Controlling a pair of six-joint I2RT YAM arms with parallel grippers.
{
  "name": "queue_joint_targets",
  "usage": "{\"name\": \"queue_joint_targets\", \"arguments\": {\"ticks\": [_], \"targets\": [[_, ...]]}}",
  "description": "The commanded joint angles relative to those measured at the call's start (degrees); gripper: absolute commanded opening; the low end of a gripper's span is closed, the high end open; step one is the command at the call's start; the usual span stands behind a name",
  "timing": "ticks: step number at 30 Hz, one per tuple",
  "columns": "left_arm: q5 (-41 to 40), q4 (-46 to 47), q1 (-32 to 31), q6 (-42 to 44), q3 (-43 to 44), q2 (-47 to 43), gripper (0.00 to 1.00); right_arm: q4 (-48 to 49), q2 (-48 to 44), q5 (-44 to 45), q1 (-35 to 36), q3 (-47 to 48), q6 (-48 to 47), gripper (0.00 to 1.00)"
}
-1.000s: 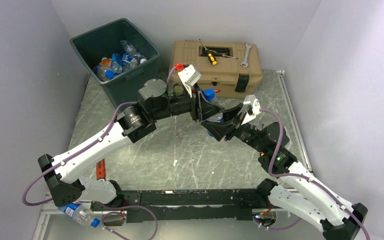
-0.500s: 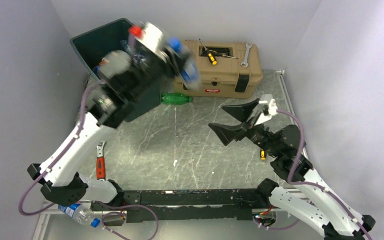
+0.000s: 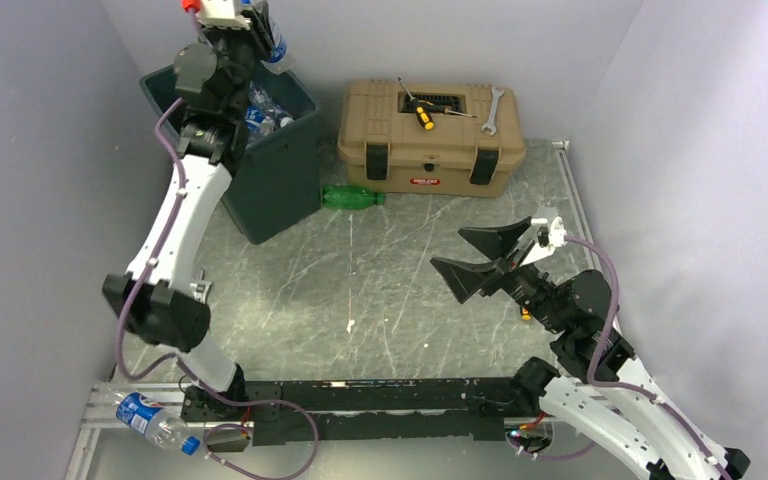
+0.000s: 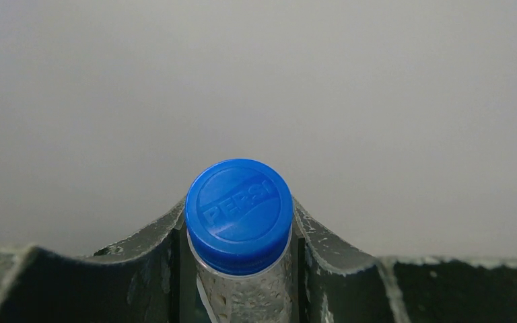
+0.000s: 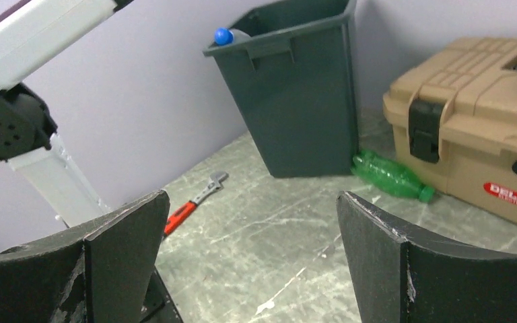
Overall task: Put the plastic bottles in the bin
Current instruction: Place the plastic bottle in the trash bin.
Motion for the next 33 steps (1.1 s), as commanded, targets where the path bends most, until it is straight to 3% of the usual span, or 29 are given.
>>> {"name": "queue_joint_targets", "arguments": {"ticks": [1, 2, 4, 7, 8, 18, 23, 27, 30, 33], "targets": [[-4.1, 3.3, 1.3, 2.2, 4.1, 5.9, 0.01, 0.2, -0.6, 2.0, 0.2, -1.1, 1.7, 1.00], [-4.8, 3.0, 1.3, 3.5, 4.1, 6.6, 0.09, 0.2, -0.7, 2.2, 0.2, -1.6, 1.9, 1.00], [-6.9, 2.4, 1.3, 5.5, 4.2, 7.4, 0.49, 0.3, -0.8, 2.8, 0.2, -2.5, 2.2, 1.00], [-9.5, 2.5, 1.3, 8.1, 4.2, 6.8, 0.93, 1.1, -0.2, 3.3, 0.2, -3.6, 3.3, 1.00], [-9.9, 2.9, 1.3, 8.6, 3.8, 6.1, 0.99, 1.4, 0.3, 3.3, 0.2, -3.9, 3.8, 1.00], [-7.1, 2.2, 0.9, 3.4, -5.5, -8.3, 1.00, 6.9, 8.3, 3.4, 0.2, -4.9, 8.3, 1.00], [1.1, -11.9, 0.5, -9.0, -10.7, -17.7, 0.96, 10.4, 19.9, 6.4, 0.1, -3.6, 12.8, 1.00], [11.1, -21.6, 0.3, -14.2, -16.6, -25.2, 0.95, 16.7, 31.4, 10.6, 0.0, -2.9, 15.7, 1.00], [16.8, -21.8, 0.3, -14.1, -23.5, -31.5, 0.96, 24.1, 40.0, 13.4, 0.0, -2.8, 15.1, 0.98], [20.3, -18.7, 0.3, -13.6, -31.0, -38.1, 0.96, 34.7, 48.9, 14.7, 0.0, -2.6, 8.6, 0.96]]}}
